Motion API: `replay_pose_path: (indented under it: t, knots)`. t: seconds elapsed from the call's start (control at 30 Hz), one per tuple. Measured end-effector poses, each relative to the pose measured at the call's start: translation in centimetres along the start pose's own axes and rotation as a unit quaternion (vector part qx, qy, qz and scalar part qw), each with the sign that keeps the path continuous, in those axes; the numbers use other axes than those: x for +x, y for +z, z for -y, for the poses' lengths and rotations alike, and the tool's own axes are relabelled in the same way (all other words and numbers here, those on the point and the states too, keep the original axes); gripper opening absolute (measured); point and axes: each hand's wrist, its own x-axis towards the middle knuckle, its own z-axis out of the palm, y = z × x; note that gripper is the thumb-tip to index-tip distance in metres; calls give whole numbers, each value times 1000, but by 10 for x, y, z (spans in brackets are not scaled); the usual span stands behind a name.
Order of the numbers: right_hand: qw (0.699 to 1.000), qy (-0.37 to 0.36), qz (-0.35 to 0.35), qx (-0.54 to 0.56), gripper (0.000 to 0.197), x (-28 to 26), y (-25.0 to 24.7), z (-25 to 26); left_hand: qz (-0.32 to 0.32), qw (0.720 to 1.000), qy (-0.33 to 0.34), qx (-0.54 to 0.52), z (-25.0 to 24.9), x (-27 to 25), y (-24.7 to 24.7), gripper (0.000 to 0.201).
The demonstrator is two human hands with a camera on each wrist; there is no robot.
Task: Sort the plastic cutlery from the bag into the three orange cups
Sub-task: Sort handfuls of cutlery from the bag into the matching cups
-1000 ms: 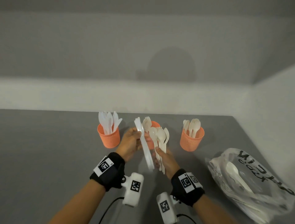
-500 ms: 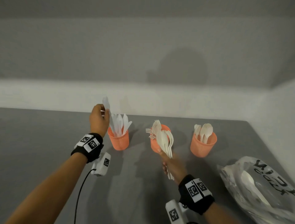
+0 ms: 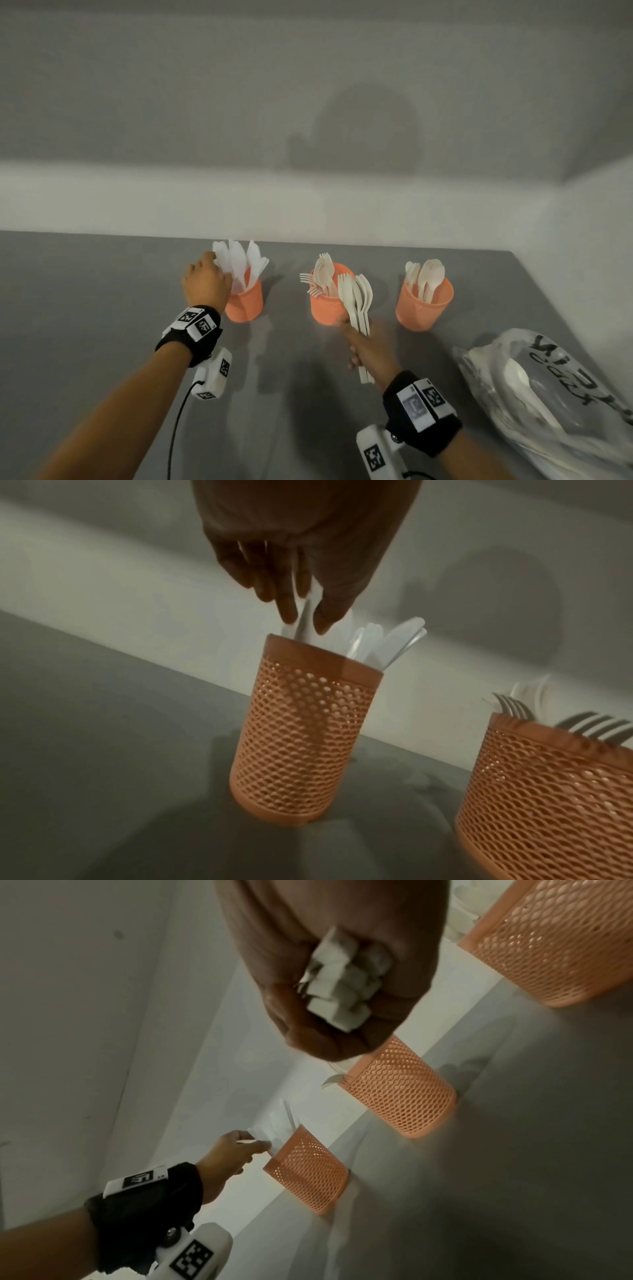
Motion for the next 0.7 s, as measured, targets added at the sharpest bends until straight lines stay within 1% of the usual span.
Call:
replay_pose_path:
  t: [0.03,0.1,0.17,0.2,0.33,0.4,0.43,0.5,0.53,0.57,0.6,0.63,0.67,0.7]
  knots:
    - [1000,-2,1,-1,20,1,-1,-1,-11,1000,16,6,-1,0,0,48]
    - [1000,-9,2,-5,18,2,-3,-2,-28,997,74,13,-5,2,-3,59]
    - [1000,-17,6,-10,17,3,-4,-1,-11,992,125,23,-9,10,-2,61]
    - [1000,-21,9,-11,16,3,-4,1,10,990,134,33,-10,14,-1,60]
    - [999,-40,34,2,14,1,-3,6,102,985,116,80,-9,23,7,54]
    - [997,-39,57,17,10,0,-4,6,108,985,112,77,-11,24,6,55]
    - [997,-28,67,30,9,0,-4,4,94,987,112,67,-14,22,4,56]
    - [994,1,85,63,17,1,-4,1,42,991,122,20,-26,12,-3,53]
    - [993,12,93,74,22,2,-4,0,13,990,135,-31,-34,5,-7,51]
    - [991,18,102,84,23,2,-3,-1,-2,985,141,-103,-45,-7,-11,48]
    - [989,22,112,95,19,2,-3,-1,7,974,135,-180,-57,-21,-15,44]
    - [986,27,124,109,14,2,-1,-1,41,961,128,-242,-69,-36,-20,39]
    - [982,33,137,123,10,1,0,0,89,949,120,-278,-80,-52,-23,33]
    - [979,35,149,135,11,1,2,1,145,936,114,-301,-90,-68,-25,27]
